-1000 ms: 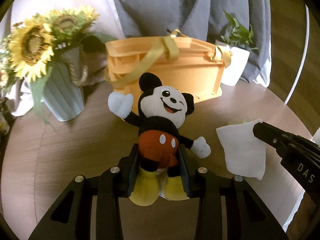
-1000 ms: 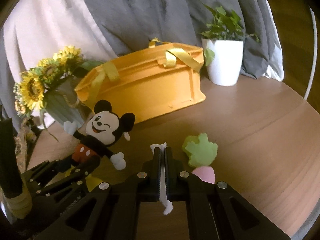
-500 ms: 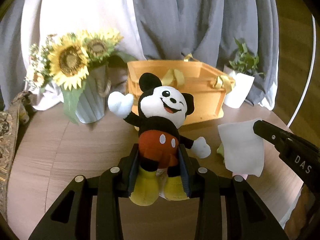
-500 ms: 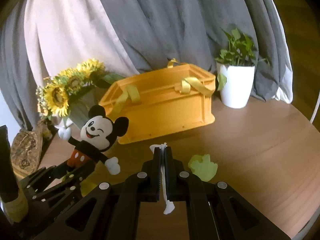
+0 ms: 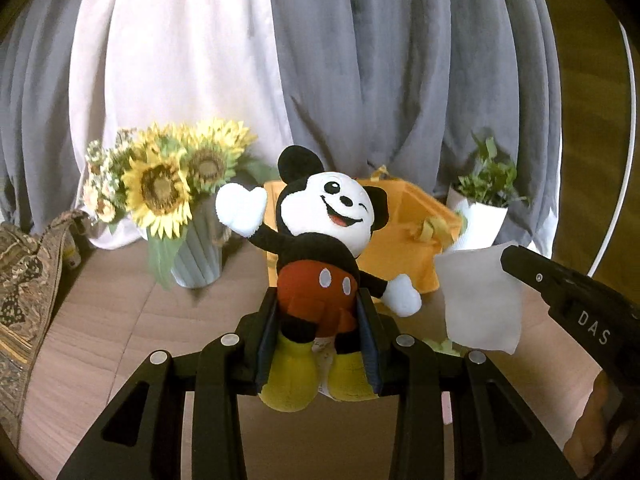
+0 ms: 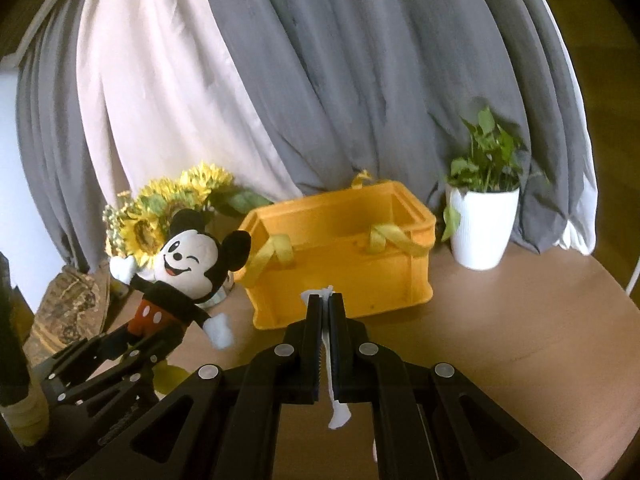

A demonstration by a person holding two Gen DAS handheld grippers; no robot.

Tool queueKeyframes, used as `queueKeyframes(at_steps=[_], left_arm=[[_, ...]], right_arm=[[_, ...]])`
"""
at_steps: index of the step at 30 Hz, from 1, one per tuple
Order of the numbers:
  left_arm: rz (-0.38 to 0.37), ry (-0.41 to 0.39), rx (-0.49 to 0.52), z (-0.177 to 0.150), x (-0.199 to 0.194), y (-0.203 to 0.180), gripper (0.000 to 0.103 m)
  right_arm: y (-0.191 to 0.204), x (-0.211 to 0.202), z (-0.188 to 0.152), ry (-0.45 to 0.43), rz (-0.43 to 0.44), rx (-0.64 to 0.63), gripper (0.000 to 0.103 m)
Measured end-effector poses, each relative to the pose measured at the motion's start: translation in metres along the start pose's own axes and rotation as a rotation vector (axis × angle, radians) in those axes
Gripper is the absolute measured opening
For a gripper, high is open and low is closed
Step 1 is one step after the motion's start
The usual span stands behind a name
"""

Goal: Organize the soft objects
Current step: 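Lift and carry the Mickey plush and tissue over the orange crate with both tools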

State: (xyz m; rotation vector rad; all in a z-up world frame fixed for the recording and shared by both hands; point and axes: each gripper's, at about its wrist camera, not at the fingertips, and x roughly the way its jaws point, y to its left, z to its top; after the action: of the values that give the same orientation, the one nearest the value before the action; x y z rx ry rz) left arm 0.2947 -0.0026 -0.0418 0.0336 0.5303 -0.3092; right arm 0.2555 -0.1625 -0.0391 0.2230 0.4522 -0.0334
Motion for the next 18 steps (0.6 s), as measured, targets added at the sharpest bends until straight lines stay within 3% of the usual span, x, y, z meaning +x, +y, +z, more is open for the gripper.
queueKeyframes(at_steps=[18], left_arm=[[0.054,-0.148,0.024,0.047,-0.003,-0.036,0.036]], right_arm=[[-0.028,-0.006,0.056,-0.143,0.060,-0.056,0.005]])
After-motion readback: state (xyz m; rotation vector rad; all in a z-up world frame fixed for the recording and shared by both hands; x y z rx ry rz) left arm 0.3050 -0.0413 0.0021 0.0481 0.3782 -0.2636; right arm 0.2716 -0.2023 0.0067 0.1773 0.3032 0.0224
